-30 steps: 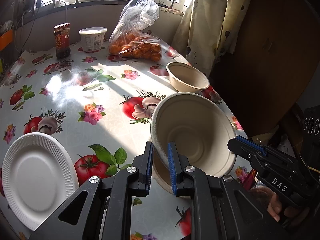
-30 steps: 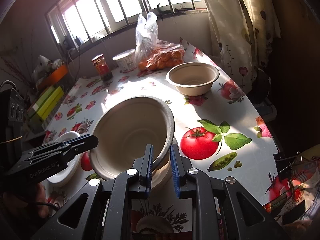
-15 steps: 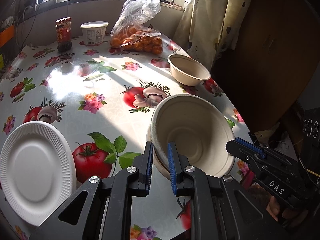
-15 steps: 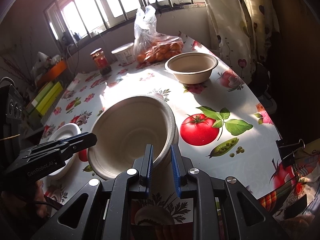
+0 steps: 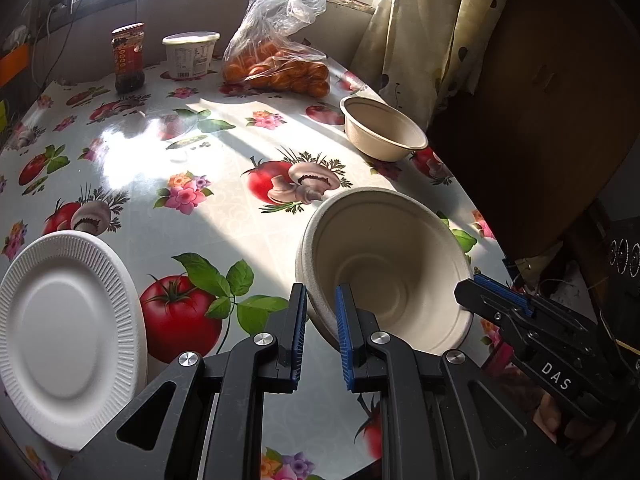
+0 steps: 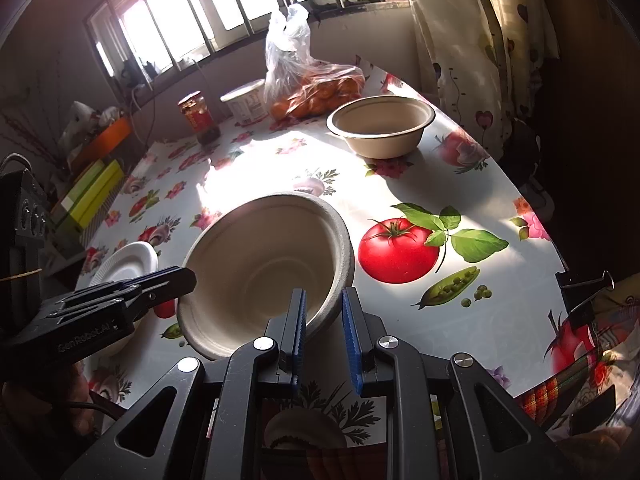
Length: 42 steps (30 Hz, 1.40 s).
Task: Organize plates and bowls
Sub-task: 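Carry the held bowls with both tools and lower them into another beige bowl, then open both tools to release the bowls onto the bowl stack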
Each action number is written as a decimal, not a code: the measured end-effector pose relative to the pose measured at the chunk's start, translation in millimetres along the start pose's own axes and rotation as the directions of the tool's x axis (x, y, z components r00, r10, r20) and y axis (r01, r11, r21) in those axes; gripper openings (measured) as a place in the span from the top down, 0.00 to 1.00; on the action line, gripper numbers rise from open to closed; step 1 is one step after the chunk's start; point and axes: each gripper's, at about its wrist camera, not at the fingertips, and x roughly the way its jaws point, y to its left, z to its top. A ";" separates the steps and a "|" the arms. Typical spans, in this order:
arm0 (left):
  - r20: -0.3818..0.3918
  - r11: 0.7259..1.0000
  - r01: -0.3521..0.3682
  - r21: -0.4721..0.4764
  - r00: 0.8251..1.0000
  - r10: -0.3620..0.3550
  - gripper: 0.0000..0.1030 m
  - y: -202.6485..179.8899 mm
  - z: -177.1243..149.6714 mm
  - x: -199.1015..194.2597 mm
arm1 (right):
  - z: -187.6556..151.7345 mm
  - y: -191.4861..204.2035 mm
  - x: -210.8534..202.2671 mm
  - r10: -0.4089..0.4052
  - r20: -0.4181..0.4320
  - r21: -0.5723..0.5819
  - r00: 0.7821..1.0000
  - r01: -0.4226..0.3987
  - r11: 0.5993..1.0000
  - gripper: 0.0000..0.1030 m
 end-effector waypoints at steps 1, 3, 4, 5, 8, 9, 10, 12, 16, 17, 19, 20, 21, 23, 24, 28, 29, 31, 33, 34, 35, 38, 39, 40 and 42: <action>-0.001 1.000 0.000 0.000 1.000 0.000 0.85 0.1 -0.3 0.5 | 0.1 0.0 0.0 0.000 0.000 0.000 1.000 0.000 1.000 0.81; -0.002 1.000 0.001 -0.002 1.000 -0.001 0.85 0.9 -0.4 1.4 | 0.1 -0.1 0.1 0.001 -0.001 0.001 1.000 -0.001 1.000 0.81; -0.004 1.000 0.001 -0.003 1.000 -0.001 0.85 1.3 -0.5 2.0 | -0.3 -0.1 1.2 0.001 -0.003 0.002 1.000 -0.001 1.000 0.81; -0.005 1.000 0.001 -0.005 1.000 -0.001 0.85 1.6 -0.7 2.4 | -1.1 -0.4 2.0 0.001 -0.004 0.002 1.000 -0.001 1.000 0.81; -0.005 1.000 0.004 -0.008 1.000 -0.004 0.85 2.1 -1.0 3.0 | -2.1 -0.3 3.1 0.002 -0.005 0.003 1.000 -0.002 1.000 0.81; -0.004 1.000 0.005 -0.010 1.000 -0.005 0.85 2.4 -1.0 3.0 | -2.0 -0.3 3.1 0.003 -0.005 0.003 1.000 -0.003 1.000 0.81; -0.004 1.000 0.006 -0.010 1.000 -0.006 0.85 2.3 -0.9 3.2 | -1.8 -0.4 3.1 0.002 -0.005 0.004 1.000 -0.002 1.000 0.81; -0.005 1.000 0.008 -0.011 1.000 -0.008 0.85 2.4 -1.1 3.7 | -2.2 0.0 3.9 -0.001 -0.008 0.004 1.000 0.001 1.000 0.81; -0.006 1.000 0.009 -0.012 1.000 -0.009 0.85 2.9 -1.3 4.4 | -2.2 -0.1 4.0 0.000 -0.007 0.005 1.000 0.000 1.000 0.81; -0.007 1.000 0.010 -0.013 1.000 -0.010 0.85 2.9 -1.3 4.3 | -2.8 0.0 4.3 0.001 -0.007 0.006 1.000 -0.001 1.000 0.81; -0.006 1.000 0.009 -0.010 1.000 -0.009 0.85 2.6 -1.5 4.5 | -2.1 -0.1 4.4 0.003 -0.007 0.009 1.000 -0.003 1.000 0.81; -0.007 1.000 0.008 -0.009 1.000 -0.008 0.85 2.5 -1.4 4.7 | -2.2 -0.2 4.3 0.002 -0.007 0.009 1.000 -0.002 1.000 0.81; -0.007 1.000 0.006 -0.008 1.000 -0.006 0.85 2.5 -1.2 4.7 | -2.3 -0.3 4.3 0.001 -0.006 0.009 1.000 -0.001 1.000 0.80; -0.005 1.000 0.005 -0.003 1.000 -0.005 0.85 2.4 -1.0 4.1 | -1.8 -0.3 4.1 0.002 -0.005 0.011 1.000 -0.002 1.000 0.78; -0.001 1.000 0.002 0.000 1.000 -0.002 0.85 2.4 -1.0 3.3 | -1.4 -0.5 3.6 0.002 -0.002 0.013 1.000 -0.002 1.000 0.76; 0.009 1.000 -0.007 0.018 1.000 0.006 0.75 2.5 0.3 0.5 | 0.9 -3.4 2.1 -0.003 0.006 0.025 1.000 0.003 1.000 0.68; 0.011 1.000 -0.007 0.018 1.000 0.007 0.72 2.9 0.9 -0.2 | 1.8 -4.5 1.5 -0.003 0.008 0.028 1.000 0.003 1.000 0.68; 0.021 1.000 -0.012 0.022 1.000 0.011 0.72 4.3 3.4 -2.3 | 3.2 -6.4 0.4 -0.004 0.013 0.034 1.000 0.004 0.999 0.68; 0.031 1.000 -0.012 0.025 0.999 0.011 0.72 5.4 7.6 -4.1 | 5.0 -8.5 -0.3 -0.007 0.017 0.041 1.000 0.007 0.999 0.68; 0.034 1.000 -0.010 0.029 0.999 0.009 0.72 5.6 10.5 -4.2 | 6.2 -9.8 -0.4 -0.010 0.018 0.044 1.000 0.009 0.999 0.68; 0.035 0.999 -0.008 0.031 0.999 0.007 0.72 6.2 13.4 -4.2 | 7.2 -11.5 -0.6 -0.013 0.019 0.048 1.000 0.012 0.999 0.68; 0.039 0.999 0.000 0.041 0.999 -0.002 0.72 7.9 23.4 -2.7 | 11.3 -16.5 -1.3 -0.024 0.025 0.058 0.999 0.022 0.998 0.68; 0.039 0.999 0.000 0.042 0.999 -0.001 0.72 9.2 26.9 -1.7 | 12.8 -18.8 -2.4 -0.030 0.028 0.062 0.999 0.028 0.998 0.68; 0.038 0.999 0.002 0.043 0.999 -0.003 0.72 10.7 31.0 -0.6 | 14.9 -21.3 -3.0 -0.036 0.032 0.065 0.999 0.034 0.997 0.68; 0.036 0.999 0.004 0.044 0.999 -0.005 0.72 13.1 39.3 1.3 | 20.0 -26.6 -4.7 -0.047 0.040 0.073 0.998 0.044 0.996 0.68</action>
